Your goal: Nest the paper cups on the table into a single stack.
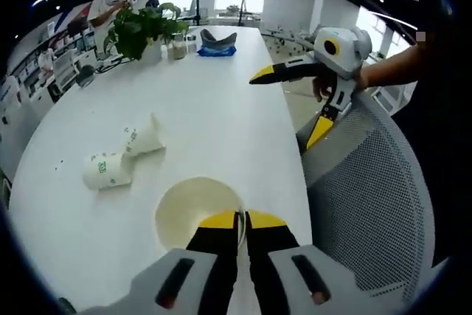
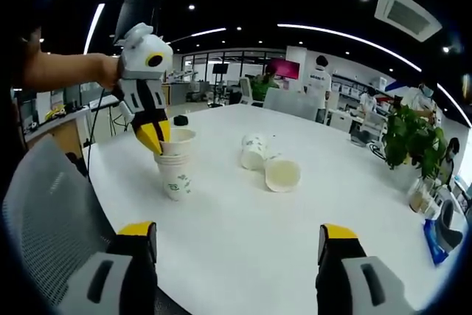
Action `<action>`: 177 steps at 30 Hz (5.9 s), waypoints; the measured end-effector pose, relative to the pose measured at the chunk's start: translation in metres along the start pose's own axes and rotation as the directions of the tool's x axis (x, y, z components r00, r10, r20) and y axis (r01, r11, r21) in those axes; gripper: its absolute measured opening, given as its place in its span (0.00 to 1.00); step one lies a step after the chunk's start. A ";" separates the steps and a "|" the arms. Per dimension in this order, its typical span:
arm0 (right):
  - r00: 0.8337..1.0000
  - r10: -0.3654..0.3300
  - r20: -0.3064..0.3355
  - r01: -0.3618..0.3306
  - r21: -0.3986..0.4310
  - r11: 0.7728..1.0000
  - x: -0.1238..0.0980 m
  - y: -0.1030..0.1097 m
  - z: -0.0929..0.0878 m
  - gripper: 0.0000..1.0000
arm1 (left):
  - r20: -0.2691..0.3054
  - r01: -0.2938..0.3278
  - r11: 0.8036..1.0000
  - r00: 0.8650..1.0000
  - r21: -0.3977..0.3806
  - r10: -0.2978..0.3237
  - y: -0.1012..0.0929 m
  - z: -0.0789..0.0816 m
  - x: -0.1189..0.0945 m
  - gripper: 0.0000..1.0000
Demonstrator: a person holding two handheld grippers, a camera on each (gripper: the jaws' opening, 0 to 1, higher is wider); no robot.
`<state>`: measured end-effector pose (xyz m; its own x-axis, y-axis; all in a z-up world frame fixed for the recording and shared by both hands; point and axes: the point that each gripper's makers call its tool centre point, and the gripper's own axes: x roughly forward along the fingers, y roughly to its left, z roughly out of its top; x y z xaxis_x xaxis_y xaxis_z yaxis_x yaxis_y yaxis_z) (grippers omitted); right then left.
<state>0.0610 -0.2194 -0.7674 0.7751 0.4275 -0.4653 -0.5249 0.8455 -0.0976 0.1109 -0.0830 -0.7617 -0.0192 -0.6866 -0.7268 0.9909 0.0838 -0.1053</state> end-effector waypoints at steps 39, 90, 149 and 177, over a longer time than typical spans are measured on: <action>1.000 -0.001 0.001 0.001 0.003 1.000 -0.001 0.002 0.003 0.92 | -0.076 -0.009 1.000 0.997 0.025 0.011 -0.002 -0.013 0.014 0.03; 0.986 0.074 0.146 -0.093 0.127 0.988 0.000 0.000 0.027 0.80 | 0.300 -0.319 0.920 0.876 -0.229 0.379 0.011 0.000 -0.090 0.42; 0.995 -0.015 0.096 -0.004 0.195 0.981 0.135 -0.067 0.050 0.50 | 0.416 -0.486 0.744 0.623 -0.458 0.663 -0.044 -0.069 -0.112 0.78; 0.992 -0.026 0.125 -0.045 0.534 0.844 0.186 -0.086 0.053 0.15 | 0.438 -0.460 0.761 0.628 -0.458 0.643 -0.047 -0.071 -0.101 0.88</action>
<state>0.2688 -0.1955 -0.7986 0.8264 0.4418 -0.3490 -0.2900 0.8653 0.4088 0.0566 0.0336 -0.7320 0.6835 -0.6937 -0.2271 0.7018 0.7101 -0.0566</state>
